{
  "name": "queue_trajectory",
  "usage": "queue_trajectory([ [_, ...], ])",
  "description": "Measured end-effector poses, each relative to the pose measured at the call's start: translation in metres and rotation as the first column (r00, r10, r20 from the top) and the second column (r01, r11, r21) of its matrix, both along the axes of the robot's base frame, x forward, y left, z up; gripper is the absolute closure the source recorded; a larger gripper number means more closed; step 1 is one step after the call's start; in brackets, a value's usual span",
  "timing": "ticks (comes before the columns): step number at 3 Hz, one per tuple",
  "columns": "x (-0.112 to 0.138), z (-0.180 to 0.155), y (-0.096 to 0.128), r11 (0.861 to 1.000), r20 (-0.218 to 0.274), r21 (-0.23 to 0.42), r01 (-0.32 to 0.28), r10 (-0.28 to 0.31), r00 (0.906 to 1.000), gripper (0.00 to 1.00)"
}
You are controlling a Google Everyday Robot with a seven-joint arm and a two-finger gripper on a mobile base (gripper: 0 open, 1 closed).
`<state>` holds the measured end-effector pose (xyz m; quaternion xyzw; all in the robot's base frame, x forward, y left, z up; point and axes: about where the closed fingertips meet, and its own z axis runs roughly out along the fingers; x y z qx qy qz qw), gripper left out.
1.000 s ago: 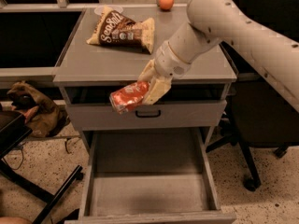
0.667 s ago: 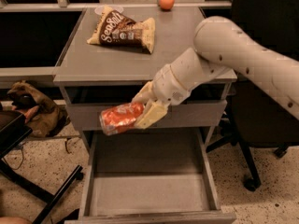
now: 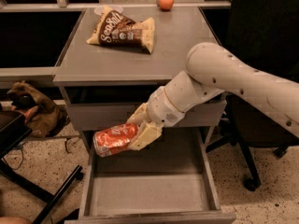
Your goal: Place coke can into middle drawer
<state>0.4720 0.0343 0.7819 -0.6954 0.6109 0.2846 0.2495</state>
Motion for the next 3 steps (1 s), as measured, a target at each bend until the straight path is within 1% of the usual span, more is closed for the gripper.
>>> queue_trajectory([
  [1,0.000,0.000,0.000,1.000,0.000,0.000,0.000,0.000,1.0000,1.00],
  [2,-0.003,-0.047,-0.016,0.999,-0.037,-0.008,0.052,-0.052,0.9979,1.00],
  [3,-0.013,-0.124,-0.048,0.982,-0.073,-0.062,0.176,-0.181,0.9809,1.00],
])
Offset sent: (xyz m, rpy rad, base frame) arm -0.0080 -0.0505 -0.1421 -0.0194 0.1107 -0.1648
